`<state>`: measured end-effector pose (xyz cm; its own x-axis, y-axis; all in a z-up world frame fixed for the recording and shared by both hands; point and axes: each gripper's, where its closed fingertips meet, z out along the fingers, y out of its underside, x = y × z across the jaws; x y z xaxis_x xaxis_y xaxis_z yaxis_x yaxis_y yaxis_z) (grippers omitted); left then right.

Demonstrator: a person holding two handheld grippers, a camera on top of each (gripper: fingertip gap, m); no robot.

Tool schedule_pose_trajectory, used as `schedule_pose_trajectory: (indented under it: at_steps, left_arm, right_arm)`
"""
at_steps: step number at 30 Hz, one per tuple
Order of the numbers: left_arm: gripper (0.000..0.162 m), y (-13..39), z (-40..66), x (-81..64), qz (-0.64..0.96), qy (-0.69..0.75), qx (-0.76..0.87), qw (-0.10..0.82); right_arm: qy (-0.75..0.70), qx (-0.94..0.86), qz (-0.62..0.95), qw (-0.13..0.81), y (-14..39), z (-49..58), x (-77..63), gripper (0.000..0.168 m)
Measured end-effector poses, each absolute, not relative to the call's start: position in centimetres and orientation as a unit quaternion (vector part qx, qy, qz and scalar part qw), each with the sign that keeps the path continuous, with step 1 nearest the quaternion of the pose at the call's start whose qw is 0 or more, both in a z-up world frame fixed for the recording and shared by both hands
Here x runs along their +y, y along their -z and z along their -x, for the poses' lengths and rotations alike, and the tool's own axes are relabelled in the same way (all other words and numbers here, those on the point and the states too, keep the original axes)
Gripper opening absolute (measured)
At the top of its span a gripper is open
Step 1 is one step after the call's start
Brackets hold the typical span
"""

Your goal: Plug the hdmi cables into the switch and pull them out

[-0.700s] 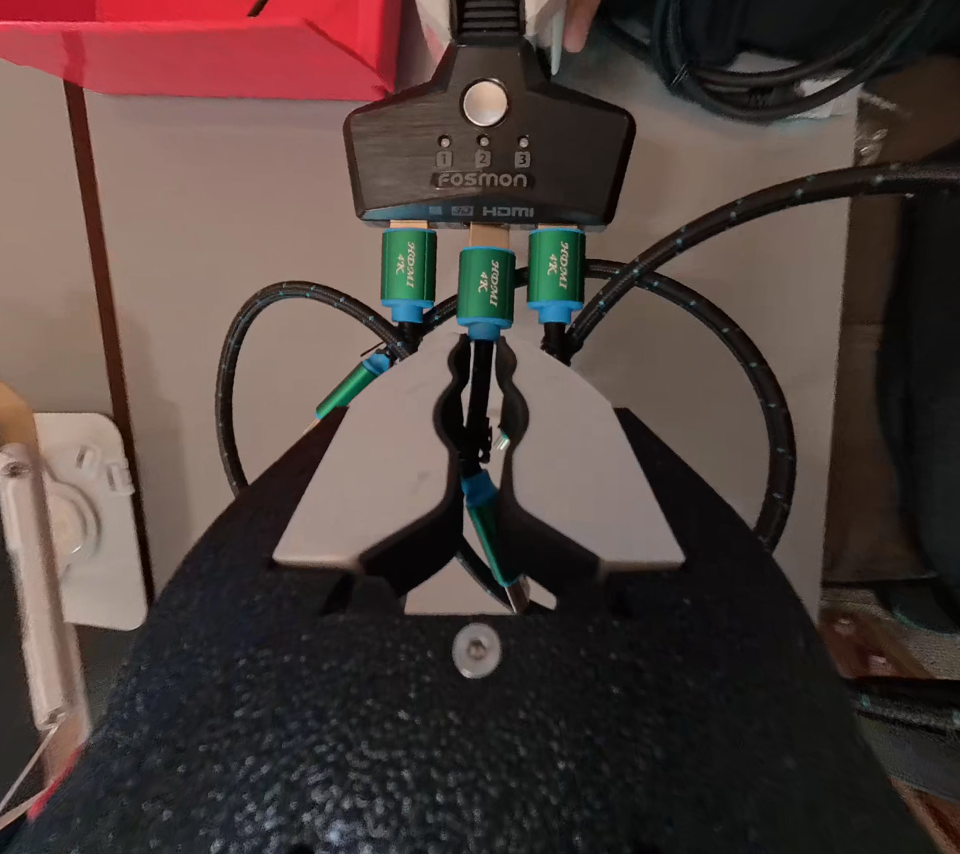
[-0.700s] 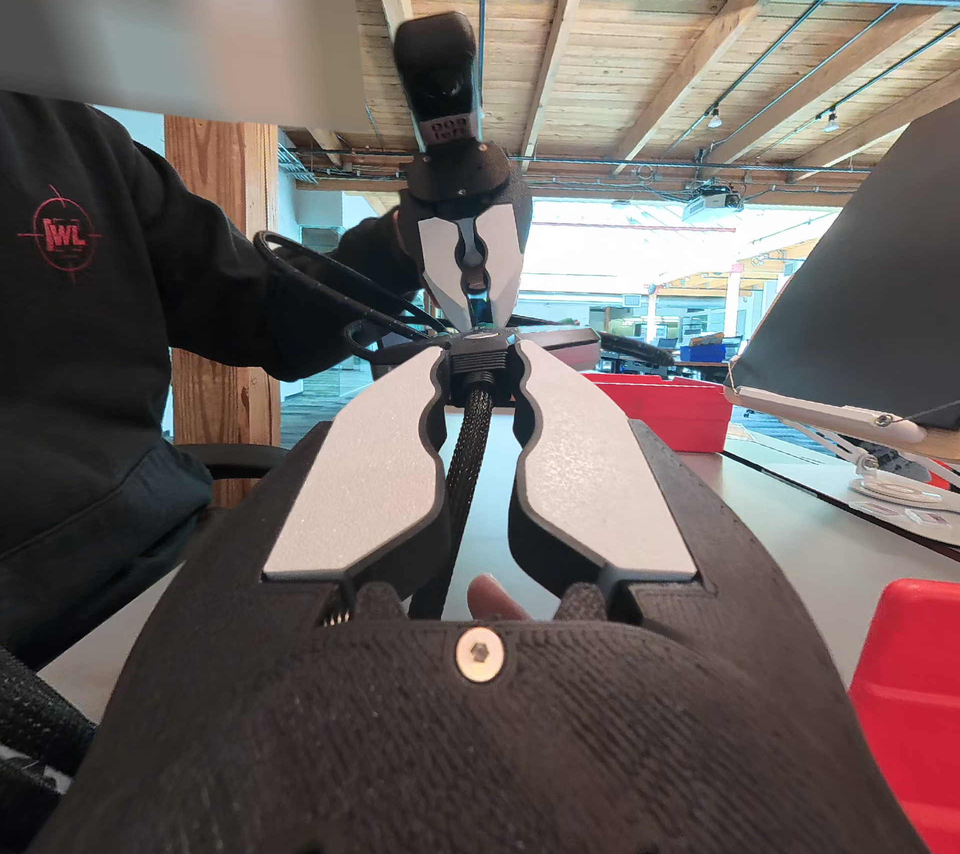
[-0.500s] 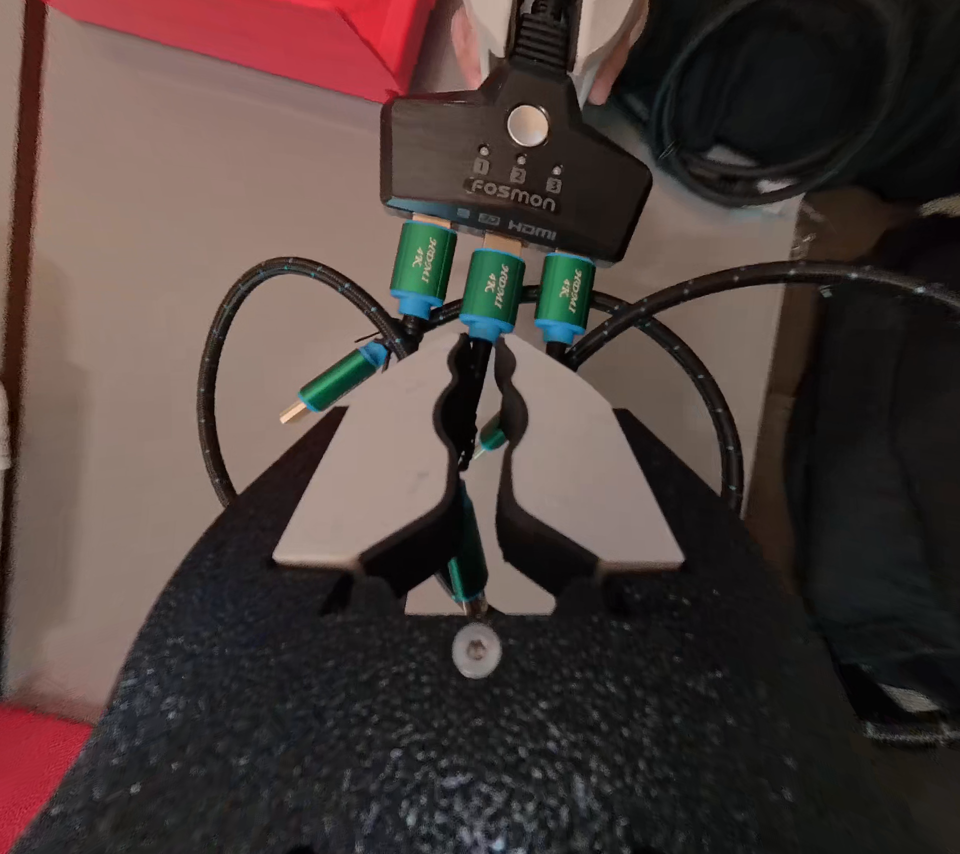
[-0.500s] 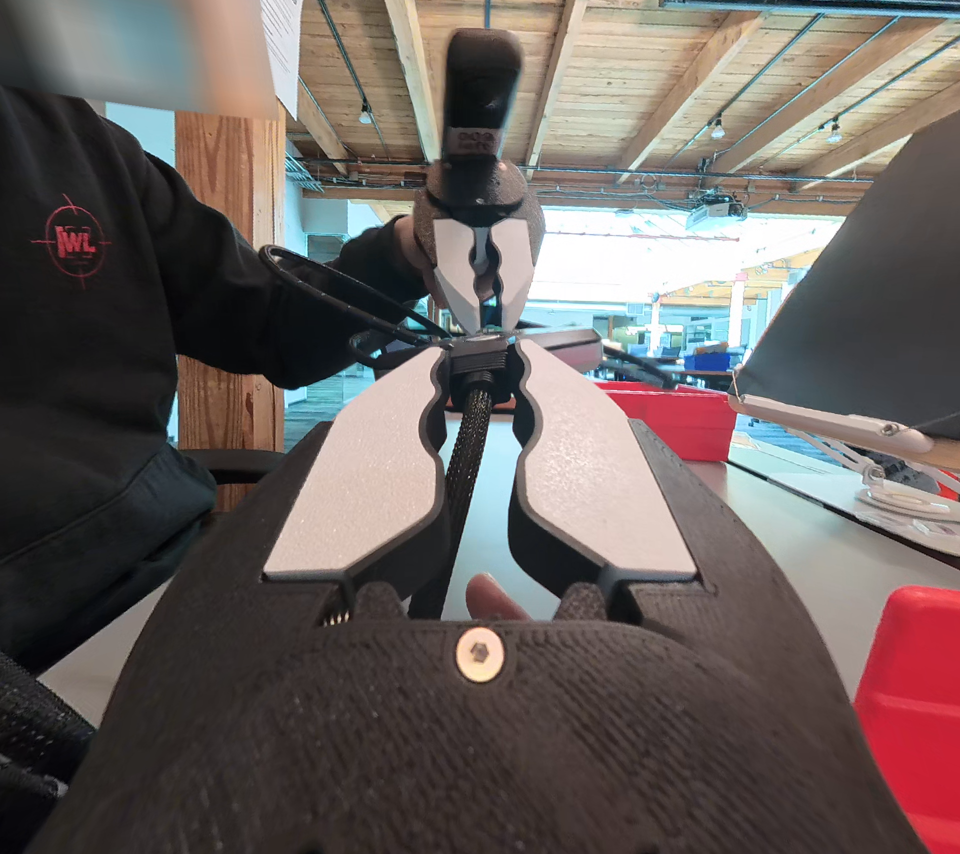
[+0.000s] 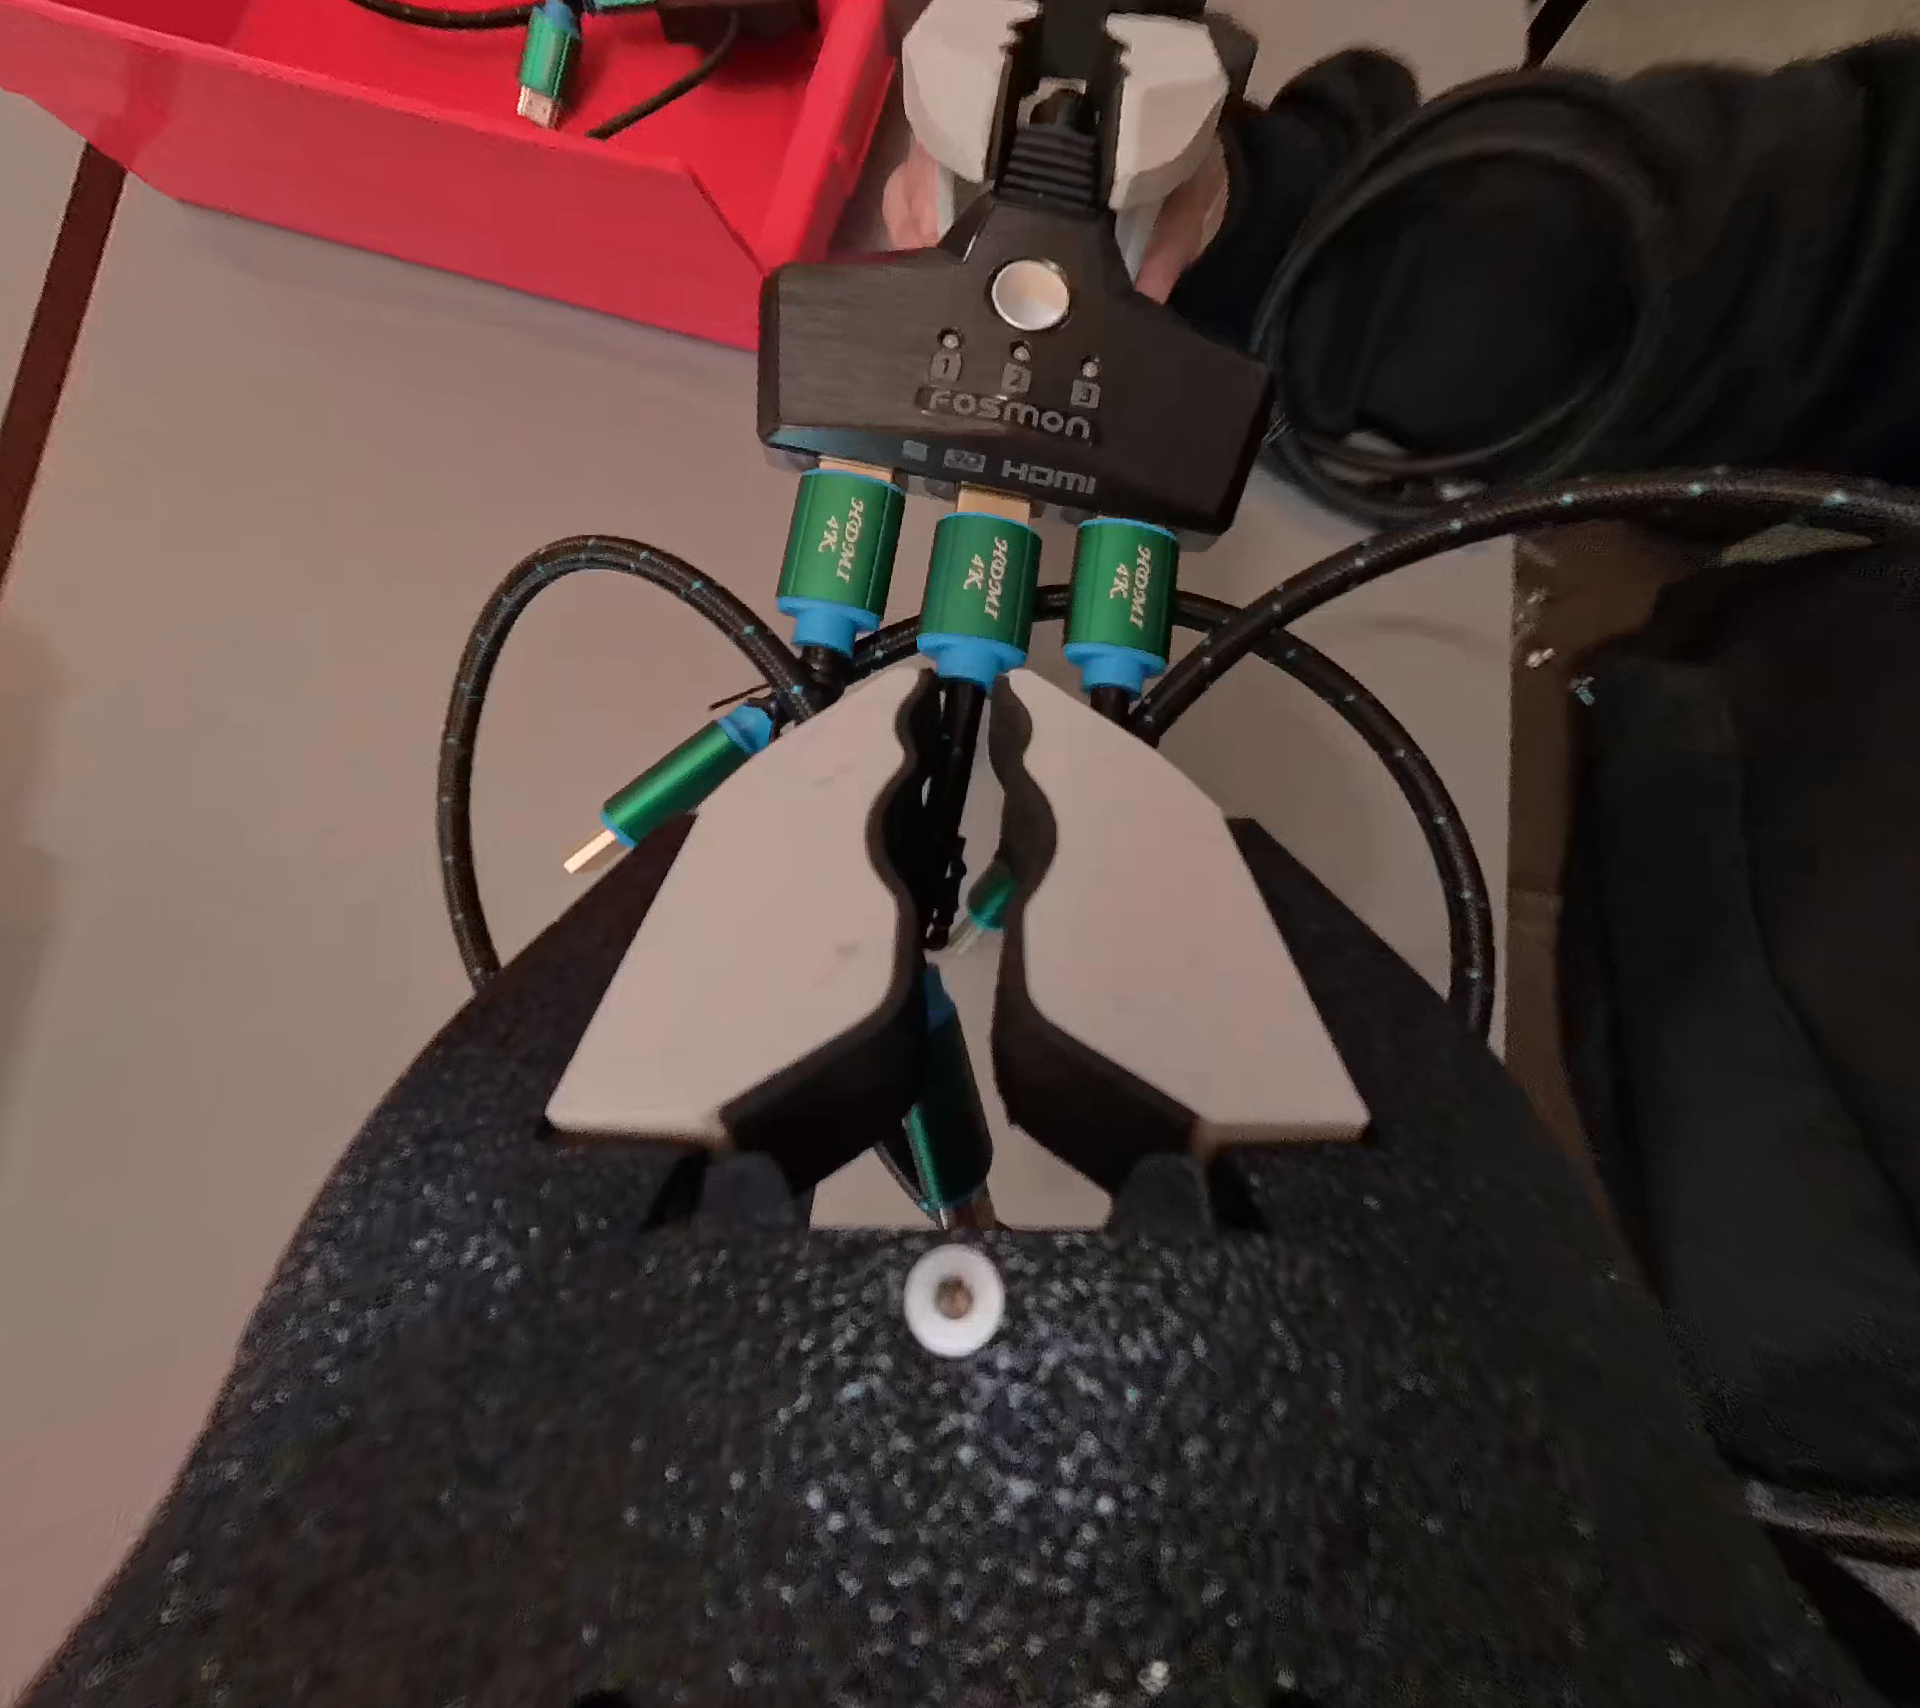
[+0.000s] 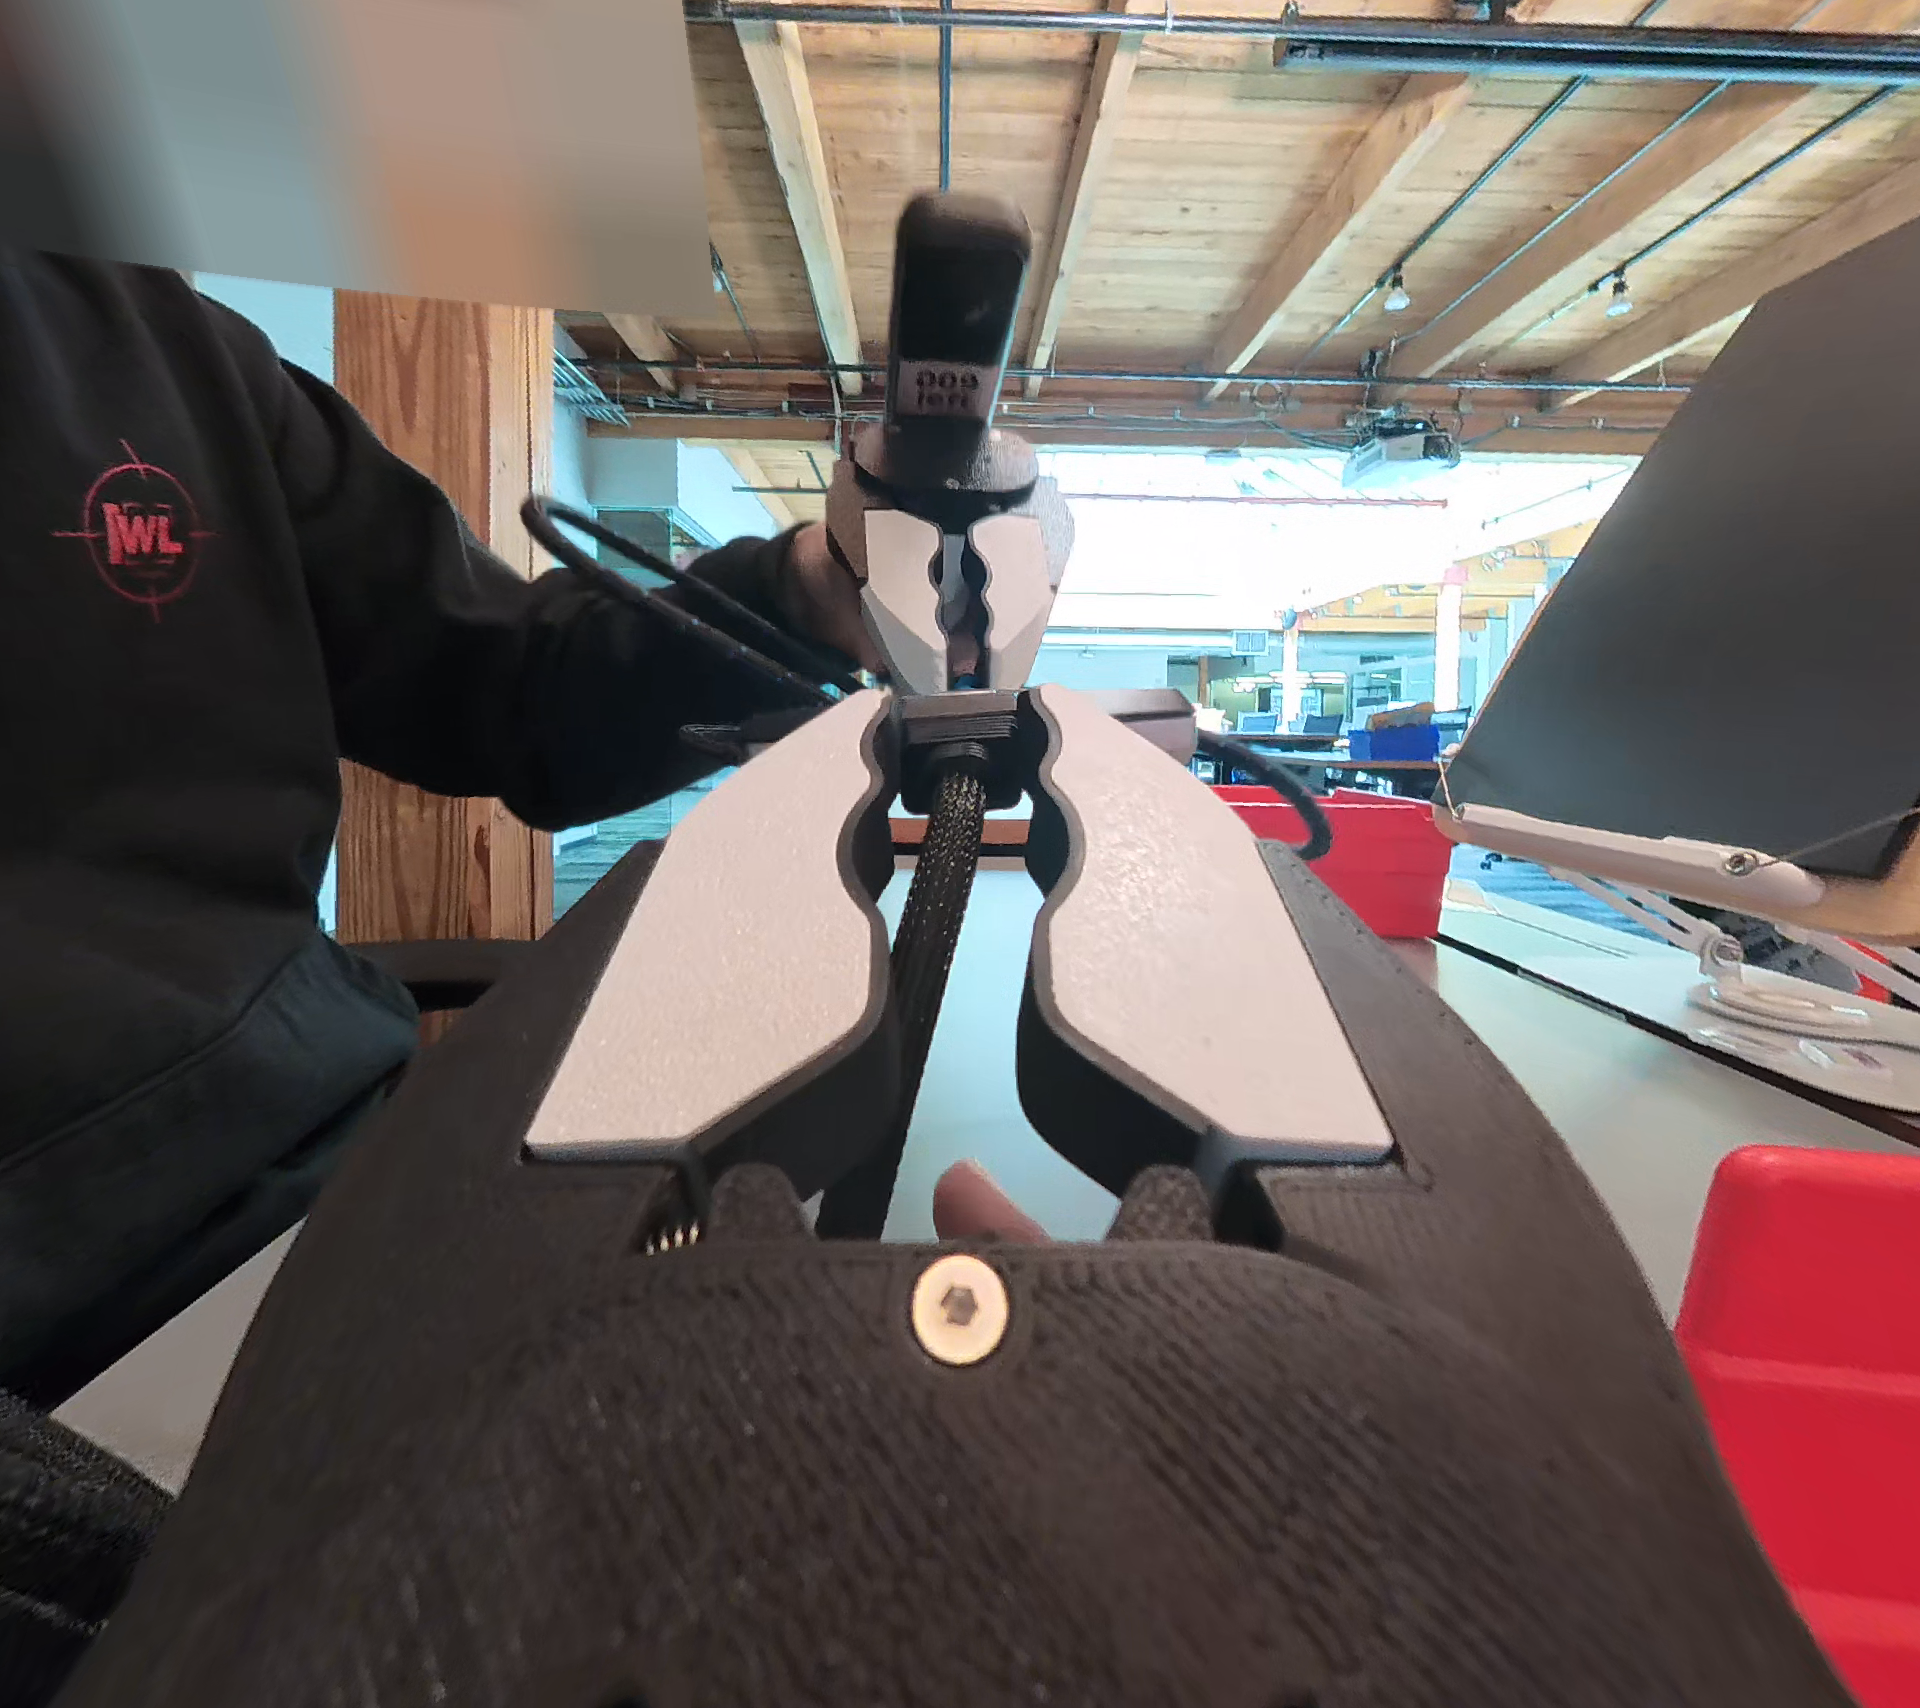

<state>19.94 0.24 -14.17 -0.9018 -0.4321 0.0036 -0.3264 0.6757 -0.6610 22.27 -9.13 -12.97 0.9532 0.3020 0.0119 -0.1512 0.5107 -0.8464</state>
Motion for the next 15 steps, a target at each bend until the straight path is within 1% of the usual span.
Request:
schedule_pose_trajectory:
  at_steps: [1, 7, 11, 15]
  left_arm:
    - [0.009, 14.3, -19.9, 0.3, 0.211, 0.362, 0.905, 0.07]
    - [0.008, 15.5, -19.8, 0.7, 0.219, 0.456, 0.861, 0.061]
    - [0.008, 16.1, -20.1, 0.7, 0.2, 0.465, 0.857, 0.096]
    - [0.008, 16.5, -20.3, 0.6, 0.174, 0.444, 0.873, 0.101]
  right_arm:
    - [-0.13, -0.078, 0.482, 0.863, 13.1, -22.3, -9.0, 0.022]
    - [-0.129, -0.079, 0.498, 0.854, 13.5, -22.2, -8.4, 0.022]
    - [-0.128, -0.074, 0.498, 0.854, 13.5, -22.3, -8.5, 0.022]
    - [-0.127, -0.074, 0.5, 0.853, 13.6, -22.4, -8.5, 0.023]
